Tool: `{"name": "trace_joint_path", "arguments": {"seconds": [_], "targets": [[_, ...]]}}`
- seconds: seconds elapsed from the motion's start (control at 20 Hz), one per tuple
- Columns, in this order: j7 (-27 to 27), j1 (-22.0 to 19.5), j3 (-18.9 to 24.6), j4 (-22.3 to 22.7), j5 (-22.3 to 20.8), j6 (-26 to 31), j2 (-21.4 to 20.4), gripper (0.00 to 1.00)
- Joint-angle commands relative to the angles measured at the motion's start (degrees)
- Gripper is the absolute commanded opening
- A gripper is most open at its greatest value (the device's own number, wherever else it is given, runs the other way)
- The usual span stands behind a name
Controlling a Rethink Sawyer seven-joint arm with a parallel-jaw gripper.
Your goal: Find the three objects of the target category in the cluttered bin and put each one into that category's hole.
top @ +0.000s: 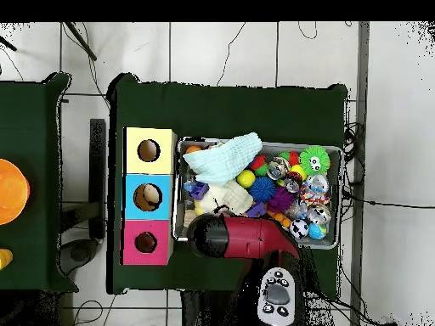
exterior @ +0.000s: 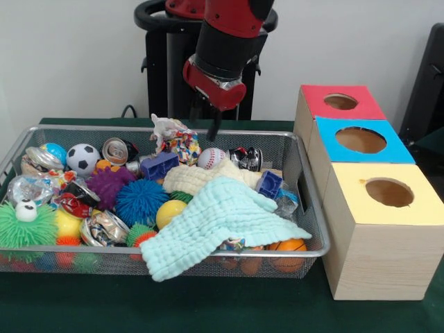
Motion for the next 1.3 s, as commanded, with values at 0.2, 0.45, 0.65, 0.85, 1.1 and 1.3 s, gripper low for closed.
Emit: {"name": "trace_joint_path", "arguments": {"seconds": [0.2,0.45,0.65,0.85,1.1,1.3], "targets": [[-1.0,2.2,-1.0,0.6,-10.4,-13.3,-1.5,0.0],[-1.1,1.9,-0.6,-0.8,-13.1,-14.4,-1.8,0.0],[-1.0,1.7,-0.3,-0.5,-14.3,-14.7,-2.7,0.0],[0.1,2.7,-1.2,-2.1,-14.5,-15.3,-1.6,0.0],[0.1,2.5,-0.9,-4.7,-14.8,-16.3,-0.6,0.0],[1.0,3.4,-1.9,-5.5,-15.1,-16.9,0.0,0.0]]}}
